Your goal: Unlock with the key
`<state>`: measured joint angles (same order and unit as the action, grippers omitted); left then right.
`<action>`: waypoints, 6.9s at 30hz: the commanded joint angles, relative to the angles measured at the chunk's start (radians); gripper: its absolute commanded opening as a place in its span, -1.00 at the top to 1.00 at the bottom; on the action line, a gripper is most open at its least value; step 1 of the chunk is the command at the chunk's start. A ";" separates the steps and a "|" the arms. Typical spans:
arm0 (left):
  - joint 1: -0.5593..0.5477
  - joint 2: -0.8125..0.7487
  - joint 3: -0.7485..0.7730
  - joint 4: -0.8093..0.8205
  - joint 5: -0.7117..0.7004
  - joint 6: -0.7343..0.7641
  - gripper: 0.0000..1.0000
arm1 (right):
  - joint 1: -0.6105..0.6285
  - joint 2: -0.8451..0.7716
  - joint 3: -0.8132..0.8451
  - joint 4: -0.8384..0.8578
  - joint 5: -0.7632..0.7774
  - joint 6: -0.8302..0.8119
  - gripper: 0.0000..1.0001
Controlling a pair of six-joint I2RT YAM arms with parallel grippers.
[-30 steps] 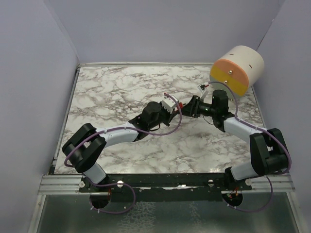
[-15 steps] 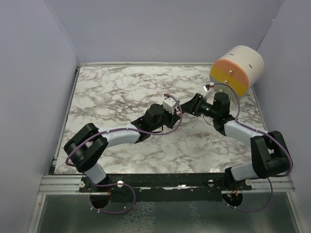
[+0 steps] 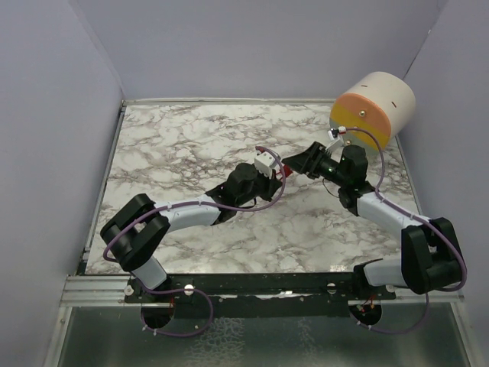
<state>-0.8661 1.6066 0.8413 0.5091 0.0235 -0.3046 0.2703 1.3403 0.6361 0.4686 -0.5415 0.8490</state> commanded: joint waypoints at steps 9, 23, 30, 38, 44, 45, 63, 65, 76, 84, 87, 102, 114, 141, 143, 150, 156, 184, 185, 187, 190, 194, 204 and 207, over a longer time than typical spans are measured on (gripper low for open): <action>-0.006 -0.007 0.030 0.061 -0.041 -0.036 1.00 | 0.006 0.014 -0.002 -0.012 0.011 -0.025 -0.22; -0.028 0.034 0.082 0.060 -0.076 -0.086 1.00 | 0.007 0.071 0.017 -0.008 -0.003 -0.026 -0.21; -0.041 0.058 0.103 0.049 -0.106 -0.104 1.00 | 0.009 0.072 0.023 -0.019 0.010 -0.030 0.06; -0.053 0.071 0.124 0.043 -0.134 -0.124 1.00 | 0.009 0.081 0.026 -0.028 0.014 -0.033 0.18; -0.063 0.084 0.146 0.037 -0.140 -0.132 1.00 | 0.009 0.088 0.030 -0.037 0.024 -0.037 0.27; -0.065 0.084 0.147 0.037 -0.141 -0.132 1.00 | 0.009 0.088 0.030 -0.039 0.026 -0.038 0.32; -0.066 0.064 0.100 0.026 -0.256 -0.165 1.00 | 0.008 0.056 0.000 -0.064 0.074 -0.044 0.98; -0.059 0.047 0.079 0.025 -0.280 -0.168 1.00 | 0.009 0.041 -0.009 -0.069 0.086 -0.040 0.98; 0.012 -0.012 -0.031 0.026 -0.276 -0.210 1.00 | 0.006 0.029 -0.013 -0.070 0.106 -0.031 0.98; 0.026 -0.003 -0.048 0.026 -0.209 -0.223 1.00 | 0.006 0.026 -0.026 -0.036 0.112 -0.008 0.98; 0.022 0.010 -0.050 0.032 -0.179 -0.233 1.00 | 0.006 0.035 -0.026 -0.025 0.100 -0.003 0.98; 0.021 0.015 -0.041 0.035 -0.170 -0.224 1.00 | 0.006 0.033 -0.031 -0.017 0.097 0.001 0.98; 0.078 -0.007 -0.086 0.006 -0.166 -0.261 1.00 | -0.017 0.015 -0.037 -0.007 0.067 0.012 0.98; 0.097 0.060 0.026 0.018 -0.103 -0.299 1.00 | -0.017 -0.016 -0.076 0.014 0.105 0.039 0.98; 0.082 0.060 0.015 0.020 -0.105 -0.285 1.00 | -0.017 -0.011 -0.076 0.028 0.104 0.048 0.98; 0.030 0.083 0.016 0.026 -0.099 -0.237 1.00 | -0.017 0.010 -0.059 0.051 0.083 0.068 0.78; 0.016 0.083 0.018 0.026 -0.106 -0.231 1.00 | -0.017 -0.003 -0.061 0.052 0.095 0.074 0.38; -0.002 0.059 0.042 0.002 -0.133 -0.226 1.00 | -0.017 0.073 -0.017 -0.036 0.036 0.014 -0.20; -0.004 0.060 0.049 -0.001 -0.136 -0.225 1.00 | -0.017 0.079 -0.015 -0.036 0.033 0.015 -0.20; -0.009 0.066 0.061 -0.010 -0.143 -0.225 1.00 | -0.017 0.089 -0.016 -0.034 0.028 0.015 -0.20; -0.015 0.074 0.079 -0.019 -0.151 -0.224 1.00 | -0.017 0.090 -0.014 -0.032 0.026 0.013 -0.20; -0.021 0.082 0.095 -0.031 -0.153 -0.222 1.00 | -0.017 0.090 -0.012 -0.036 0.026 0.011 -0.20; -0.044 0.084 0.109 -0.043 -0.157 -0.222 1.00 | -0.017 0.094 -0.003 -0.039 0.033 0.009 -0.09; -0.051 0.097 0.114 -0.044 -0.159 -0.222 1.00 | -0.017 0.098 0.000 -0.041 0.033 0.008 -0.06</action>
<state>-0.9043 1.6871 0.9138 0.4381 -0.1070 -0.5385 0.2577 1.4246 0.6033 0.4255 -0.4950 0.8745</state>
